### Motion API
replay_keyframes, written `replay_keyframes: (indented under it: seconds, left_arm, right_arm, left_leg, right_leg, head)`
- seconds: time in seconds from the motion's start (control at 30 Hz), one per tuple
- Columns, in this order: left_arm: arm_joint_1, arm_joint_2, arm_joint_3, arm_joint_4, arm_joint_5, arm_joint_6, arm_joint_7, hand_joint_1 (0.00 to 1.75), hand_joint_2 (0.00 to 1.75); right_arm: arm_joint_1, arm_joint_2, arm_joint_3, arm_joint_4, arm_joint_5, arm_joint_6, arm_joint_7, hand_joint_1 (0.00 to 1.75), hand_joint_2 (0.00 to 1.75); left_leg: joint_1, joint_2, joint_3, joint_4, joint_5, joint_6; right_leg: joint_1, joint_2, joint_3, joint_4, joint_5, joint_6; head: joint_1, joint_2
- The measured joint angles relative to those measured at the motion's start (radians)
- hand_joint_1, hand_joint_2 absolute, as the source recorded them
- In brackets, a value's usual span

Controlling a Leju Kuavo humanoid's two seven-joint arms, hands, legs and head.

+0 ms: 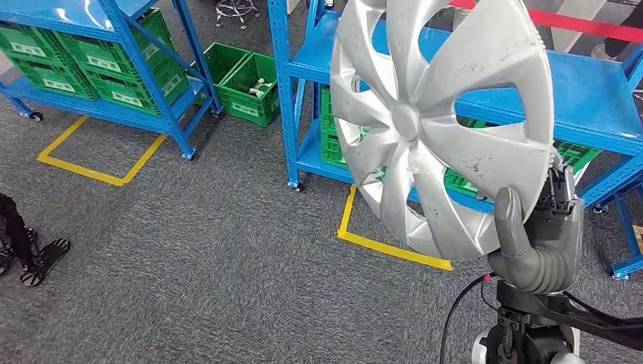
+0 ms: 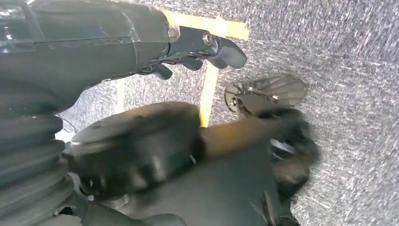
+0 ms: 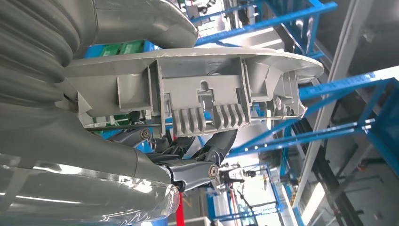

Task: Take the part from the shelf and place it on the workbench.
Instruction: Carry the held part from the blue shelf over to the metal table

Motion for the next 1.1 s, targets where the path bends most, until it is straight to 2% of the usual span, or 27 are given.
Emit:
replay_keyframes:
  seconds: [0.03,0.07,0.13,0.17,0.2,0.27,0.3,0.33,0.37,0.4,0.47,0.5,0.53,0.57,0.6,0.63,0.67,0.7,0.77,0.8,0.83,0.87,0.9,0.93,1.0,1.07,1.1]
  left_arm:
    - [0.000,0.000,0.000,0.000,0.000,0.000,0.000,0.00,1.75]
    - [-0.001,0.000,0.000,0.000,0.000,0.000,0.000,0.00,1.75]
    - [0.000,0.000,0.000,0.000,-0.001,0.000,0.000,0.00,1.75]
    - [0.000,0.000,0.000,0.000,-0.001,0.000,0.000,0.00,1.75]
    - [-0.001,0.000,0.000,0.000,-0.001,0.000,0.000,0.00,1.75]
    - [-0.001,-0.001,0.000,0.000,-0.001,0.000,-0.001,0.00,1.75]
    - [0.000,-0.002,0.000,0.000,-0.001,0.000,-0.001,0.00,1.75]
    - [0.000,-0.003,0.000,0.000,-0.001,0.000,-0.001,0.00,1.75]
    - [0.000,-0.003,0.000,0.000,-0.001,0.000,-0.001,0.00,1.75]
    - [0.000,-0.003,0.000,0.000,-0.001,0.000,-0.001,0.00,1.75]
    - [0.000,-0.003,0.000,0.000,-0.001,0.000,-0.001,0.00,1.75]
    - [0.000,-0.003,0.000,0.000,-0.001,0.000,-0.002,0.00,1.75]
    - [0.000,-0.003,0.000,0.000,-0.001,0.000,-0.002,0.00,1.75]
    - [0.000,-0.003,0.000,0.000,-0.001,0.000,-0.002,0.00,1.75]
    - [0.000,-0.003,0.000,0.000,-0.001,0.000,-0.003,0.00,1.75]
    - [0.001,-0.002,0.000,0.000,-0.001,0.000,-0.003,0.00,1.75]
    - [0.001,-0.001,0.000,0.000,-0.001,0.000,-0.003,0.00,1.75]
    - [0.001,-0.001,-0.001,0.000,-0.001,0.000,-0.003,0.00,1.75]
    - [0.000,-0.001,-0.001,0.000,-0.001,0.000,-0.003,0.00,1.75]
    - [0.000,-0.001,-0.001,0.000,-0.001,0.000,-0.003,0.00,1.75]
    - [0.000,-0.001,-0.001,0.000,-0.001,0.000,-0.002,0.00,1.75]
    - [0.001,-0.001,-0.002,0.000,0.000,0.000,-0.002,0.00,1.75]
    - [0.001,-0.001,-0.004,0.000,0.000,0.000,-0.001,0.00,1.75]
    - [0.001,-0.001,-0.006,0.000,0.000,0.000,-0.001,0.00,1.75]
    - [0.000,-0.001,-0.008,0.000,0.002,0.000,0.000,0.00,1.75]
    - [-0.001,0.000,-0.008,0.000,0.003,0.000,0.002,0.00,1.75]
    - [-0.001,0.000,-0.008,0.000,0.003,0.000,0.002,0.00,1.75]
  right_arm:
    - [0.000,0.000,0.000,0.000,0.000,0.000,0.000,1.75,1.75]
    - [0.000,0.001,0.000,0.000,0.000,0.000,0.000,1.75,1.75]
    - [-0.001,0.002,0.000,0.000,0.000,0.000,0.000,1.75,1.75]
    - [-0.001,0.002,0.000,0.000,0.000,0.000,0.000,1.75,1.75]
    - [-0.001,0.002,0.000,0.000,0.000,0.000,0.000,1.75,1.75]
    - [-0.001,0.003,0.000,0.001,0.000,0.000,0.000,1.75,1.75]
    - [-0.001,0.003,0.000,0.002,0.000,0.000,0.000,1.75,1.75]
    - [-0.001,0.003,0.000,0.003,0.000,0.000,0.000,1.75,1.75]
    - [-0.001,0.003,0.000,0.005,-0.001,0.001,0.000,1.75,1.75]
    - [-0.002,0.003,0.000,0.005,-0.001,0.001,0.000,1.75,1.75]
    - [-0.005,0.003,0.000,0.006,-0.001,0.002,0.000,1.75,1.75]
    - [-0.006,0.003,0.000,0.005,-0.001,0.002,0.000,1.75,1.75]
    - [-0.008,0.003,0.000,0.005,-0.001,0.003,0.000,1.75,1.75]
    - [-0.010,0.003,0.000,0.005,-0.001,0.004,0.000,1.75,1.75]
    - [-0.011,0.004,0.000,0.005,0.000,0.005,0.000,1.75,1.75]
    - [-0.012,0.004,0.000,0.005,0.000,0.006,0.000,1.75,1.75]
    - [-0.012,0.004,0.000,0.005,0.000,0.006,0.000,1.75,1.75]
    - [-0.013,0.004,0.000,0.005,0.000,0.006,0.000,1.75,1.75]
    - [-0.013,0.004,0.001,0.005,0.001,0.007,0.000,1.75,1.75]
    - [-0.014,0.005,0.002,0.006,0.001,0.007,0.000,1.75,1.75]
    - [-0.013,0.005,0.003,0.007,0.001,0.007,0.000,1.75,1.75]
    - [-0.013,0.006,0.004,0.008,0.001,0.007,0.000,1.75,1.75]
    - [-0.013,0.006,0.005,0.009,0.003,0.007,0.000,1.75,1.75]
    - [-0.013,0.007,0.006,0.011,0.004,0.007,0.000,1.75,1.75]
    - [-0.013,0.008,0.008,0.011,0.008,0.007,0.000,1.75,1.75]
    - [-0.013,0.009,0.010,0.011,0.010,0.007,0.000,1.75,1.75]
    - [-0.013,0.010,0.011,0.011,0.010,0.007,0.000,1.75,1.75]
  left_leg:
    - [-0.003,0.012,0.014,-0.030,0.005,0.004]
    - [-0.006,0.012,0.015,-0.038,0.002,0.008]
    - [-0.005,-0.009,0.011,-0.043,0.007,0.019]
    - [-0.003,-0.020,0.011,-0.045,0.010,0.025]
    - [0.000,-0.030,0.011,-0.047,0.013,0.031]
    - [0.003,-0.050,0.010,-0.048,0.016,0.037]
    - [0.003,-0.061,0.010,-0.048,0.017,0.039]
    - [0.003,-0.072,0.010,-0.047,0.017,0.040]
    - [0.003,-0.082,0.010,-0.047,0.018,0.040]
    - [0.003,-0.093,0.012,-0.047,0.018,0.040]
    - [0.002,-0.110,0.014,-0.047,0.018,0.038]
    - [0.002,-0.118,0.013,-0.046,0.019,0.034]
    - [0.002,-0.123,0.008,-0.045,0.022,0.030]
    - [0.002,-0.128,0.003,-0.045,0.025,0.024]
    - [0.003,-0.133,-0.002,-0.046,0.029,0.018]
    - [0.004,-0.129,-0.005,-0.045,0.028,0.012]
    - [0.002,-0.113,-0.009,-0.038,0.020,0.006]
    - [0.001,-0.092,-0.019,-0.016,0.002,0.001]
    - [0.003,-0.054,-0.065,0.084,-0.058,-0.009]
    - [0.005,-0.051,-0.094,0.146,-0.086,-0.012]
    - [0.007,-0.052,-0.115,0.193,-0.101,-0.015]
    - [0.007,-0.052,-0.122,0.211,-0.098,-0.017]
    - [0.007,-0.051,-0.109,0.189,-0.078,-0.017]
    - [0.007,-0.043,-0.078,0.135,-0.046,-0.016]
    - [0.001,-0.004,-0.010,0.012,-0.002,-0.008]
    - [-0.006,0.019,0.014,-0.040,0.006,0.001]
    - [-0.008,0.011,0.013,-0.043,0.008,0.007]
  right_leg:
    - [0.002,-0.007,-0.001,0.003,-0.003,0.005]
    - [0.004,-0.014,-0.001,0.005,-0.004,0.008]
    - [0.003,-0.027,0.000,0.006,-0.008,0.016]
    - [0.000,-0.018,-0.003,0.017,-0.021,0.021]
    - [-0.002,-0.001,-0.013,0.045,-0.043,0.026]
    - [-0.007,0.041,-0.059,0.159,-0.109,0.034]
    - [-0.007,0.051,-0.088,0.225,-0.136,0.035]
    - [-0.007,0.055,-0.108,0.270,-0.147,0.036]
    - [-0.007,0.057,-0.115,0.281,-0.139,0.036]
    - [-0.007,0.059,-0.103,0.252,-0.110,0.034]
    - [-0.008,0.080,-0.047,0.124,-0.035,0.028]
    - [-0.008,0.093,-0.022,0.066,-0.010,0.024]
    - [-0.008,0.103,-0.008,0.028,0.000,0.019]
    - [-0.007,0.108,-0.004,0.014,-0.002,0.016]
    - [-0.006,0.103,-0.004,0.007,-0.001,0.012]
    - [-0.007,0.095,-0.004,0.002,0.000,0.006]
    - [-0.008,0.088,-0.002,-0.003,0.004,0.001]
    - [-0.010,0.080,0.000,-0.008,0.008,-0.005]
    - [-0.009,0.063,0.001,-0.013,0.011,-0.013]
    - [-0.008,0.053,0.000,-0.012,0.010,-0.015]
    - [-0.007,0.043,0.000,-0.011,0.010,-0.015]
    - [-0.007,0.033,0.000,-0.010,0.009,-0.014]
    - [-0.006,0.024,0.000,-0.008,0.008,-0.013]
    - [-0.006,0.017,0.000,-0.007,0.007,-0.011]
    - [-0.003,0.003,0.000,0.000,0.002,-0.003]
    - [0.002,-0.010,-0.001,0.005,-0.002,0.006]
    - [0.002,-0.019,-0.002,0.006,-0.003,0.009]
  head:
    - [-0.001,0.000]
    - [0.000,0.000]
    - [0.002,0.000]
    - [0.003,0.000]
    - [0.007,0.000]
    - [0.021,0.000]
    - [0.028,0.000]
    - [0.033,0.000]
    - [0.038,0.000]
    - [0.042,0.000]
    - [0.050,0.000]
    - [0.053,0.000]
    - [0.055,0.000]
    - [0.056,0.000]
    - [0.055,0.000]
    - [0.055,0.000]
    - [0.051,0.000]
    - [0.046,0.000]
    - [0.030,0.000]
    - [0.023,0.000]
    - [0.017,0.000]
    - [0.012,0.000]
    - [0.008,0.000]
    - [0.004,0.000]
    - [-0.002,0.000]
    - [-0.004,0.000]
    - [-0.004,0.000]
